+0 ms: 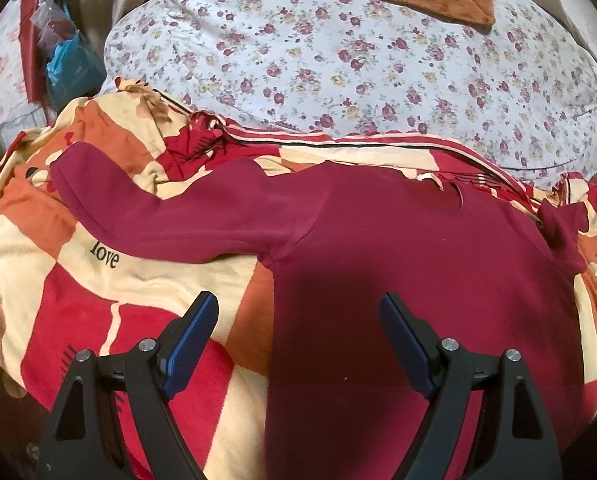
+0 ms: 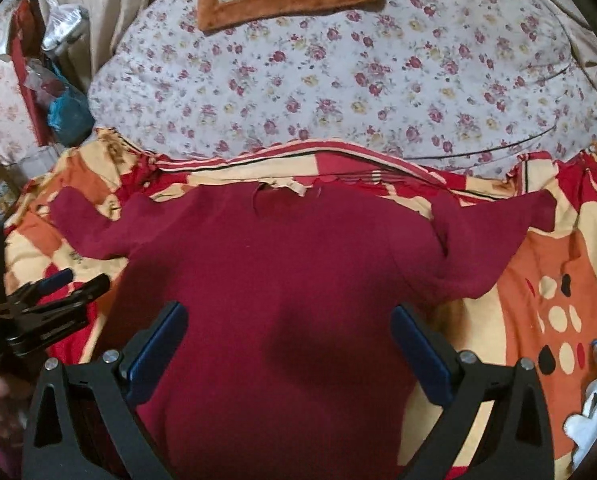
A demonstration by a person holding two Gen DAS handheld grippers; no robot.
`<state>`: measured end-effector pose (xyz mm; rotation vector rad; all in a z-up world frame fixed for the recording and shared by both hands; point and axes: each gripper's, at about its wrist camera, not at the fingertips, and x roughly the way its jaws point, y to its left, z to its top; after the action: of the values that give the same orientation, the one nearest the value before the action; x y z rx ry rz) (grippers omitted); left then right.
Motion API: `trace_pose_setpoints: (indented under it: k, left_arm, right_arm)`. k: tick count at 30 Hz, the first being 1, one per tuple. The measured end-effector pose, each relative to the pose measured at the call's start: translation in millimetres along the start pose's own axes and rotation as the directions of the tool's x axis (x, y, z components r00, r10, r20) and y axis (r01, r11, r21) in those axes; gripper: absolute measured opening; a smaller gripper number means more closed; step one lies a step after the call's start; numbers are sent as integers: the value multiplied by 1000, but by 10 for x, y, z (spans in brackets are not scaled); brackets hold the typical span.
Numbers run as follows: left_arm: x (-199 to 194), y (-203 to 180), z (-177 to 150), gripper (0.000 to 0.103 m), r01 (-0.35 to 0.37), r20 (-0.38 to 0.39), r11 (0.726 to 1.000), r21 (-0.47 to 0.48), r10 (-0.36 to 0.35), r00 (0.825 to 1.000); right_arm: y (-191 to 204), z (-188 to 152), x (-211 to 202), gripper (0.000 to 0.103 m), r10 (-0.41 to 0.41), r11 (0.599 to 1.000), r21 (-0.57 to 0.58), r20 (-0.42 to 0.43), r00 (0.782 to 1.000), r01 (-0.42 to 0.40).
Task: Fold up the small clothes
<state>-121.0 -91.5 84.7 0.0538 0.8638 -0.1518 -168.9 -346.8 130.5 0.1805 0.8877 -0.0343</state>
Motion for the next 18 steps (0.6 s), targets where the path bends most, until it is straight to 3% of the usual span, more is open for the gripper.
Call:
trace_pose_setpoints:
  k: [18]
  left_arm:
    - [156,-45,-11,63,-2,-27,1000,-1,2,1000]
  right_arm:
    - [107,66,458,103,-63,997,50,-58,996,66]
